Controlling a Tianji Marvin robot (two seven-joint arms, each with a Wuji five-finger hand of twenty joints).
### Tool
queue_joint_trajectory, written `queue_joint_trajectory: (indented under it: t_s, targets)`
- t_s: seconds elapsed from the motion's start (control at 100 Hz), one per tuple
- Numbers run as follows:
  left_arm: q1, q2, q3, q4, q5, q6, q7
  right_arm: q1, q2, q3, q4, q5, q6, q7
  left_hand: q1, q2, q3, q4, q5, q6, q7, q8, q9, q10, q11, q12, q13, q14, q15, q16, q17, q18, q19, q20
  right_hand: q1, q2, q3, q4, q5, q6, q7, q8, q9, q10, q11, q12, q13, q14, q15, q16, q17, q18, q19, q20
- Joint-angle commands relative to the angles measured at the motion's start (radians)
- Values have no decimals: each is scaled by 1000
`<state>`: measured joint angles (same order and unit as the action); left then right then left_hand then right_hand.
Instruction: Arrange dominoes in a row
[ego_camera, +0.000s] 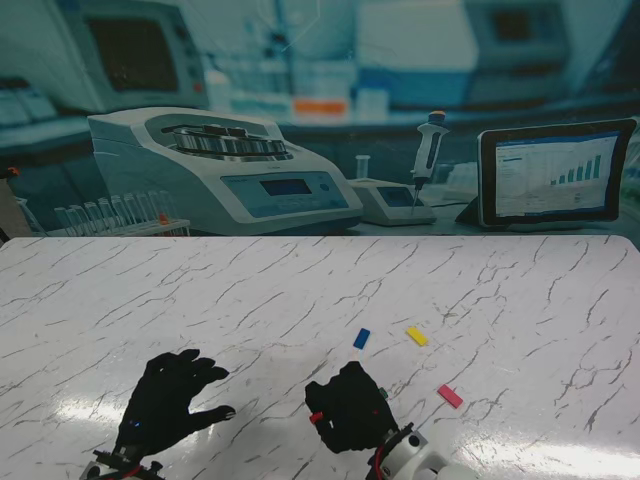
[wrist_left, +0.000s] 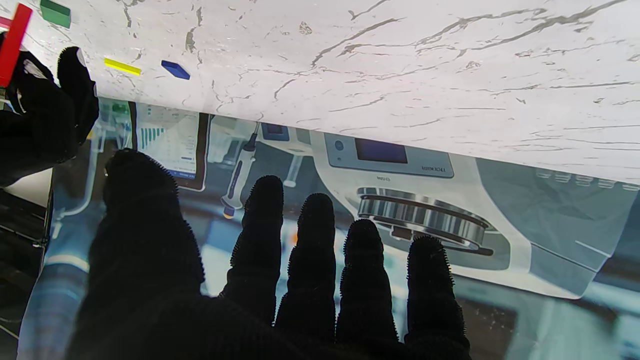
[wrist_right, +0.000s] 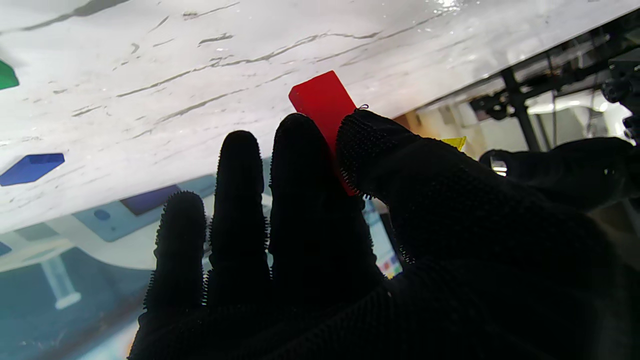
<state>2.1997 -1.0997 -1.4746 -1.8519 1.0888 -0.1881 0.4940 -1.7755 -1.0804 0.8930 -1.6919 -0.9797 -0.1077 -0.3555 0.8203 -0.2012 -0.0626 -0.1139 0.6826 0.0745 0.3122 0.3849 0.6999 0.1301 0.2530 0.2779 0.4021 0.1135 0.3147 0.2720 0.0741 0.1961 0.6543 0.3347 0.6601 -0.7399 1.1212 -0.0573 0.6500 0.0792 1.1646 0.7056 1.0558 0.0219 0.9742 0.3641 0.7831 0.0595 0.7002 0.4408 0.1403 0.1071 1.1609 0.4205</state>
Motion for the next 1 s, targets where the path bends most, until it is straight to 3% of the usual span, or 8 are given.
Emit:
queue_joint_trajectory:
  t_s: [0.0,0.42,0.99]
  targets:
    - [15,-4,-1,-4,-1,-27,-5,-11,-7,-17,3,0,11,-12,-30,29,-8,-1,14,-16,3,17,14,-18,9,10,11,-24,-4,7,-2,2,19,14,12,-11,-1,-4,-23,52,48,-10,23,-16,-15,-15,18,-12,25,15,-6,65,26,6]
    - [28,-6,-8,-8,-3,-22,-3,22,-23,-82,54,44,75,-39,-29,31,-7,-1,15,-16,3,17,14,-20,9,10,12,-24,-5,7,-1,2,19,14,31,10,-35,3,-27,57,37,-15,14,-10,-27,-15,9,-14,37,16,-13,68,27,5]
    - [33,-8,-11,-6,-13,-19,-3,27,-21,-83,53,53,75,-11,-28,31,-7,-1,16,-14,4,17,15,-18,9,11,12,-23,-4,8,-2,2,19,14,38,32,-59,9,-45,33,27,-8,-6,-20,-45,-13,-21,-3,32,13,-36,70,14,-1]
